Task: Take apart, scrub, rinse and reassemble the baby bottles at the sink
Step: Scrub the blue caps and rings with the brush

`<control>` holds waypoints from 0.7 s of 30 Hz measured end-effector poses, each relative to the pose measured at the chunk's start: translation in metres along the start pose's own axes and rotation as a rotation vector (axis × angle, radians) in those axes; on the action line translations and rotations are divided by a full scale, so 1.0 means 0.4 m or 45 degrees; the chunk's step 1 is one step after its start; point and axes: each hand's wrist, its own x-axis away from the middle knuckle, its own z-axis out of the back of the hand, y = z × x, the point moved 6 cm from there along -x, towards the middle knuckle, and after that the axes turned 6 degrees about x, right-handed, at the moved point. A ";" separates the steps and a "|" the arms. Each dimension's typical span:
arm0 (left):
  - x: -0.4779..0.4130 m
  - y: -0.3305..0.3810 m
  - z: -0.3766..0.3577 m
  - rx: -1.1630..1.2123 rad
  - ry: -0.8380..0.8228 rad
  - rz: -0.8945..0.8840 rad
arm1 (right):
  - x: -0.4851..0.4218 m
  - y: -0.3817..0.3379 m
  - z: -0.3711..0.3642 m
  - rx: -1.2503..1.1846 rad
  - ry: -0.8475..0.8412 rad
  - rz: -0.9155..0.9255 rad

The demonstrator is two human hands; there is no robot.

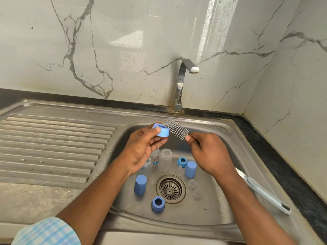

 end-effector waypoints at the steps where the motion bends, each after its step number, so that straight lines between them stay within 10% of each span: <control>1: 0.006 -0.010 -0.012 -0.040 -0.036 0.018 | -0.002 0.009 -0.004 0.059 -0.012 -0.018; 21: -0.035 -0.175 -0.029 -1.250 -0.261 0.042 | -0.005 0.200 -0.045 0.213 -0.193 -0.495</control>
